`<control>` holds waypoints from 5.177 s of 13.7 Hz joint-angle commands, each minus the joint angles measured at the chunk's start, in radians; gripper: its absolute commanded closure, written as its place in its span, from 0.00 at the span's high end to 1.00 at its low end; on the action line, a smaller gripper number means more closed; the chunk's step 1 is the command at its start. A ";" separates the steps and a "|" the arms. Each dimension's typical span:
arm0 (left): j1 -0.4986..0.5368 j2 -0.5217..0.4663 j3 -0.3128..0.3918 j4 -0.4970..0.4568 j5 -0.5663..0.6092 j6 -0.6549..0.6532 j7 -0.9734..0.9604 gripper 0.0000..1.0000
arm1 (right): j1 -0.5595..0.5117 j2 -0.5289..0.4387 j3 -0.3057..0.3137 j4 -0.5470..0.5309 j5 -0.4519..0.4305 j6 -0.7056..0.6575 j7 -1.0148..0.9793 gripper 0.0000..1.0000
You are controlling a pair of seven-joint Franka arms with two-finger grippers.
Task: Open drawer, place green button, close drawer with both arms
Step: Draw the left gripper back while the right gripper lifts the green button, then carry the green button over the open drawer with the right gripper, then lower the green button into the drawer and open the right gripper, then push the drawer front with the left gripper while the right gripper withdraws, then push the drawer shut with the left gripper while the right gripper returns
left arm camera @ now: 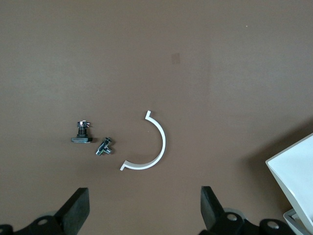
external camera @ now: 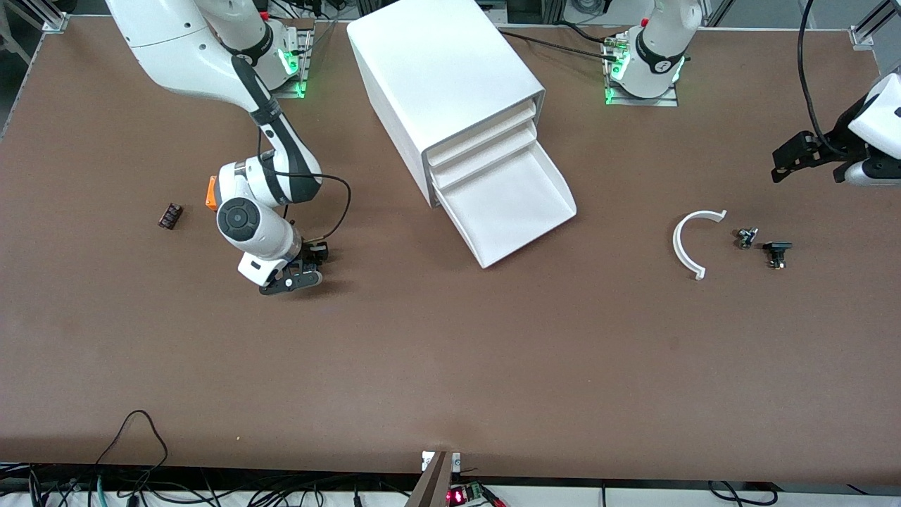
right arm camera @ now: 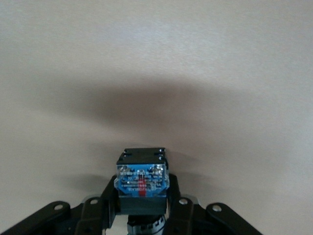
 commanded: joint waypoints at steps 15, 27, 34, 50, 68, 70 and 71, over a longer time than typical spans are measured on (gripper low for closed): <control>-0.011 0.019 0.007 0.027 0.024 -0.022 -0.030 1.00 | 0.116 0.028 0.231 0.648 0.010 -0.328 -0.595 0.26; -0.020 0.034 0.007 0.041 0.029 -0.016 -0.027 1.00 | 0.403 0.197 0.233 0.793 -0.076 -0.361 -0.816 0.26; -0.020 0.036 0.007 0.041 0.029 -0.014 -0.029 1.00 | 0.437 0.257 0.233 0.780 -0.093 -0.378 -0.842 0.30; -0.037 0.088 -0.007 0.041 -0.008 0.053 -0.064 1.00 | 0.433 0.183 0.216 0.814 -0.084 -0.450 -0.670 1.00; -0.390 0.596 -0.144 -0.180 -0.023 0.808 -0.894 1.00 | -0.023 -0.136 -0.003 0.587 -0.127 -0.685 0.216 1.00; -0.417 0.582 -0.150 -0.206 -0.022 0.806 -0.885 1.00 | -0.113 -0.200 0.000 0.553 -0.136 -0.677 0.218 1.00; -0.433 0.564 -0.156 -0.229 -0.022 0.806 -0.882 1.00 | -0.138 -0.231 -0.002 0.543 -0.139 -0.683 0.216 1.00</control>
